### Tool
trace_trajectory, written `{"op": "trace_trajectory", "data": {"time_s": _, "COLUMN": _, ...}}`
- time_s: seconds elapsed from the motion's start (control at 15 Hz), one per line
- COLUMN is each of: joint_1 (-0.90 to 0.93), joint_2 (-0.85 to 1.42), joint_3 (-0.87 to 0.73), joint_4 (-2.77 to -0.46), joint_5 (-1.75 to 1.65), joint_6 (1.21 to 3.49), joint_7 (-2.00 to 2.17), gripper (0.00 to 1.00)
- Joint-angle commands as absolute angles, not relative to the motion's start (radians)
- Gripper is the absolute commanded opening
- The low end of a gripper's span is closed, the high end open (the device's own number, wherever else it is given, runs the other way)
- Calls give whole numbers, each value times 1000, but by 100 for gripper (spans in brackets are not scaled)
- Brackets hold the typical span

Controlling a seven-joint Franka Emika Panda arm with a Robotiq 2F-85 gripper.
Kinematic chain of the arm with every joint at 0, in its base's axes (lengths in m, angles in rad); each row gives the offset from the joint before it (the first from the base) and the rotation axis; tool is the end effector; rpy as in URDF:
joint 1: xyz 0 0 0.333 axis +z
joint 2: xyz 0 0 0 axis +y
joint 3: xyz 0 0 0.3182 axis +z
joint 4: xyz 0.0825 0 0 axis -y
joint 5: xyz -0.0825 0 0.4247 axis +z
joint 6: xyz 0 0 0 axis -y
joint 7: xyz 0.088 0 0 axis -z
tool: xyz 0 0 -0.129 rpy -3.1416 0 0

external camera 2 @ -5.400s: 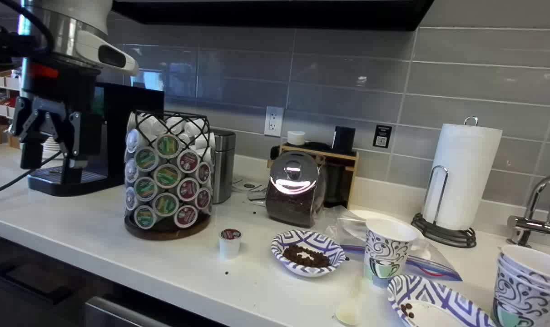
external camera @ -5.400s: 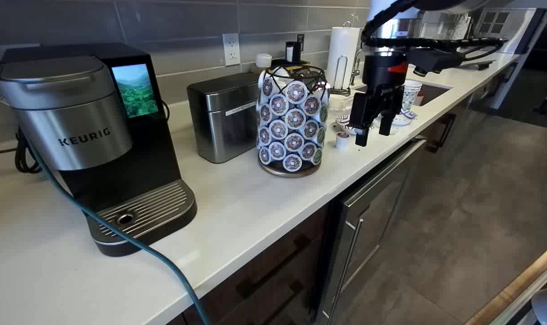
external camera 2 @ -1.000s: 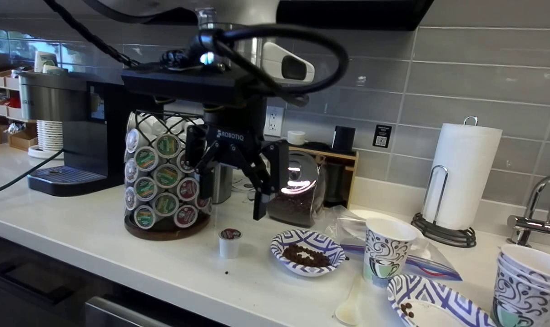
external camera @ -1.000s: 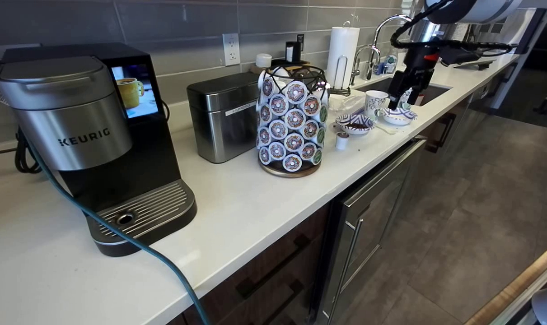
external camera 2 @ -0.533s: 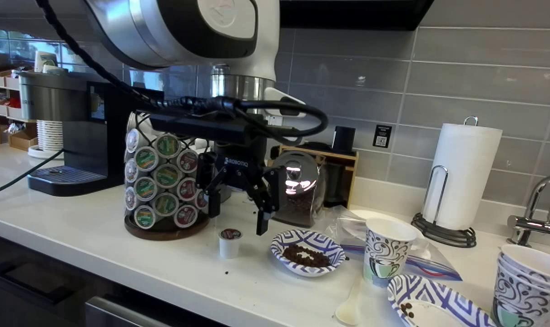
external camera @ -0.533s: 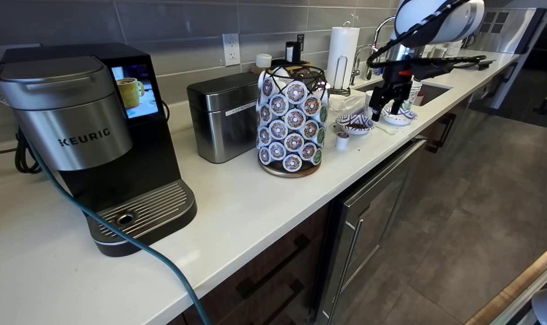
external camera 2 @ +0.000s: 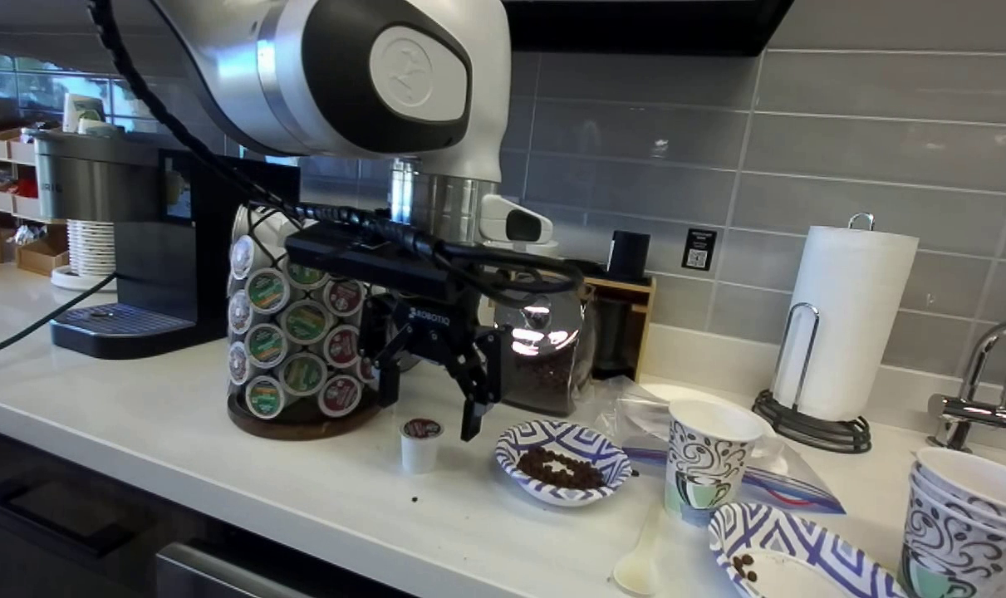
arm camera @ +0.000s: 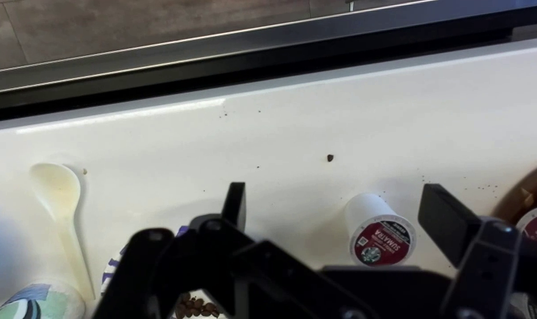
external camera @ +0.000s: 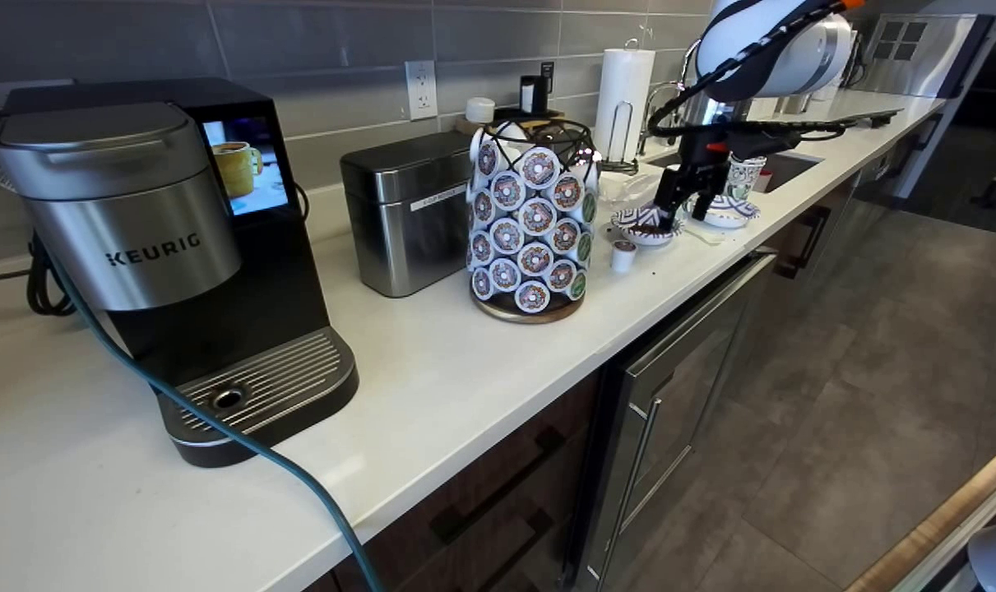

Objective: Put the white object on the rack

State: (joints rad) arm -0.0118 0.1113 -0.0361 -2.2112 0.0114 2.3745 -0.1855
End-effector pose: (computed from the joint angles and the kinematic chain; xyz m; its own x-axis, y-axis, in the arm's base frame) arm 0.5779 -0.0275 0.2861 0.9902 0.1295 0.0520 0.1294 -0.9916 0.0054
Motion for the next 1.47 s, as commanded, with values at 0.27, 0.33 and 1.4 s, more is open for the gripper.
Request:
{"op": "trace_trajectory", "data": {"time_s": 0.27, "joint_1": -27, "joint_2": 156, "joint_3": 3, "joint_4": -2187, "joint_5": 74, "joint_6": 2386, "joint_7": -374, "gripper": 100}}
{"op": "trace_trajectory", "data": {"time_s": 0.33, "joint_1": -28, "joint_2": 163, "joint_3": 5, "joint_4": -2184, "joint_5": 65, "joint_6": 2390, "joint_7": -395, "gripper": 100}}
{"op": "trace_trajectory", "data": {"time_s": 1.4, "joint_1": -105, "joint_2": 270, "joint_3": 112, "joint_4": -2180, "joint_5": 297, "joint_6": 2602, "joint_7": -783, "gripper": 100}}
